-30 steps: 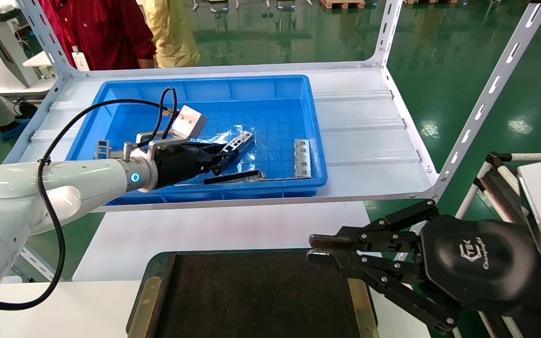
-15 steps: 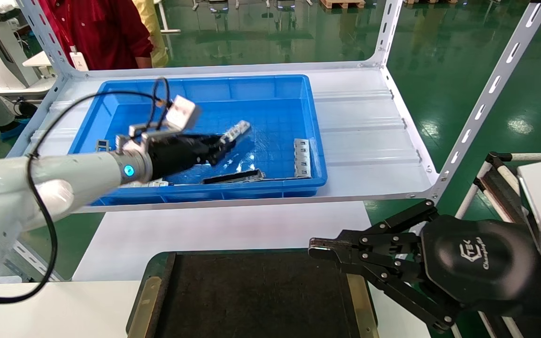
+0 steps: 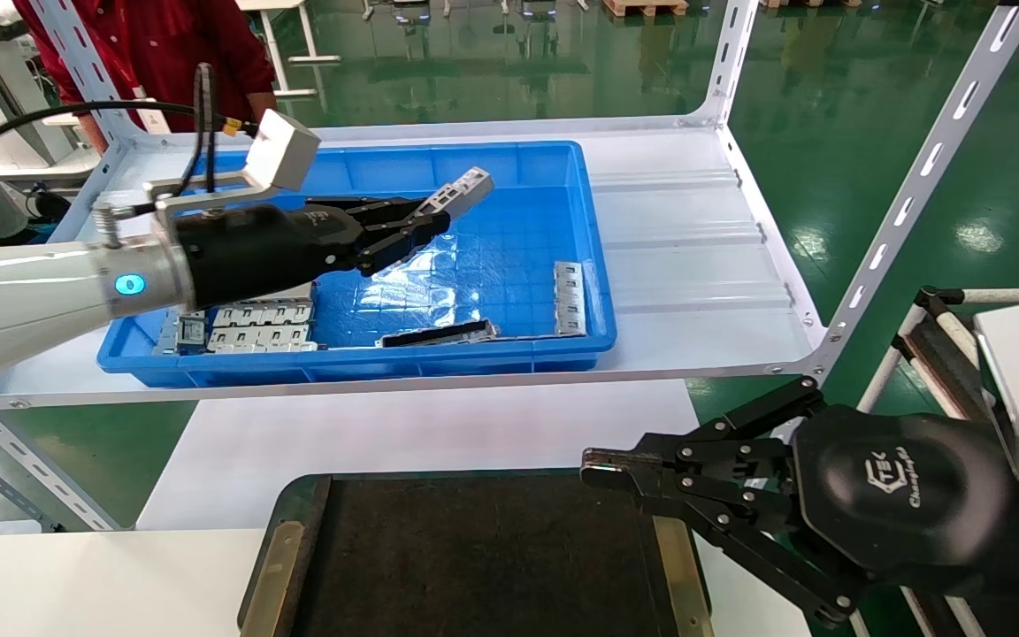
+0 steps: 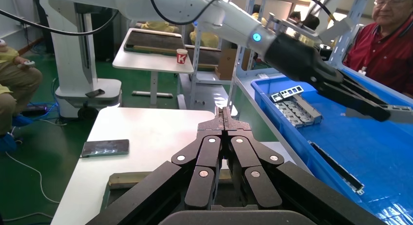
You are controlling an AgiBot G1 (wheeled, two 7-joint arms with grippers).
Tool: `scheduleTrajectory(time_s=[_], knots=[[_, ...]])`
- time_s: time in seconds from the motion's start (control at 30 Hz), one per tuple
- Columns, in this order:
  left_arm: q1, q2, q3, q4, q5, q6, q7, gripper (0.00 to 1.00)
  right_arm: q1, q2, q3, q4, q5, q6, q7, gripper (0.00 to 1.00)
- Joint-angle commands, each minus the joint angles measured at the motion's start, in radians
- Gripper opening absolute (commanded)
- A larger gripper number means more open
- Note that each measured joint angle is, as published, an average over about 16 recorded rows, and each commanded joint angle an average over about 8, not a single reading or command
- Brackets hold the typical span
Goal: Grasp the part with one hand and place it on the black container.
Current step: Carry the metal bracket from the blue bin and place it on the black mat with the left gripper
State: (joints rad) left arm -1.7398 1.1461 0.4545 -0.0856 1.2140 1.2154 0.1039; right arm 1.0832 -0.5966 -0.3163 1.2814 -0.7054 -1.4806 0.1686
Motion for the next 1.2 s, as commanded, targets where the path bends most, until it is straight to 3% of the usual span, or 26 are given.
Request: scheduleTrajectory(time_s=[0.03, 0.33, 0.57, 0.9, 1.2], knots=[[-0.006, -0.023, -0.005, -0.006, -0.009, 0.075, 0.005, 0.0, 0.0, 0.0, 0.0, 0.0, 0.0, 0.0, 0.0, 0.0], [0.027, -0.116, -0.016, -0.052, -0.043, 0.339, -0.008, 0.0, 0.0, 0.0, 0.0, 0.0, 0.0, 0.0, 0.0, 0.0], [0.164, -0.189, -0.001, -0.241, -0.109, 0.382, -0.105, 0.0, 0.0, 0.0, -0.001, 0.0, 0.0, 0.0, 0.0, 0.0], [0.491, -0.337, 0.015, -0.642, -0.226, 0.298, -0.312, 0.0, 0.0, 0.0, -0.001, 0.0, 0.001, 0.0, -0.001, 0.0], [0.794, -0.382, 0.009, -0.888, -0.234, 0.025, -0.447, 0.0, 0.0, 0.001, -0.001, 0.0, 0.001, 0.001, -0.001, 0.0]])
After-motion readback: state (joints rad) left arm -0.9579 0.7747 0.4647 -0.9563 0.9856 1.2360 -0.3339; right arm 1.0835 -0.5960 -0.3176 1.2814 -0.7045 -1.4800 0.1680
